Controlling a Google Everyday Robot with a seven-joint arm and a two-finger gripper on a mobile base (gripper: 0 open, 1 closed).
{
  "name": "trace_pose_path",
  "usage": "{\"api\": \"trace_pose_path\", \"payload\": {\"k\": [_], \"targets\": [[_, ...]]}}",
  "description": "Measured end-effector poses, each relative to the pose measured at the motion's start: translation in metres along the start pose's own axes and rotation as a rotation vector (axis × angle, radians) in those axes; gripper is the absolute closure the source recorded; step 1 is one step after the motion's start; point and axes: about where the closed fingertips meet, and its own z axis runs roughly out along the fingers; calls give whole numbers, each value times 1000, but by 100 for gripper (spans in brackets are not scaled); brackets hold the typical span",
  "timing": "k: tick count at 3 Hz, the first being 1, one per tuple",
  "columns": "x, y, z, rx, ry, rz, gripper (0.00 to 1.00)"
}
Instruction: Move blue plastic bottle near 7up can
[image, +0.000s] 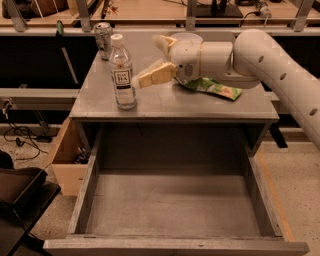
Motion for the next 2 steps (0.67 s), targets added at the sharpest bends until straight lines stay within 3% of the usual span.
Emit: {"api": "trace_pose_path", "payload": {"k": [2], "targets": [[16, 17, 53, -103, -84, 60, 0]]}}
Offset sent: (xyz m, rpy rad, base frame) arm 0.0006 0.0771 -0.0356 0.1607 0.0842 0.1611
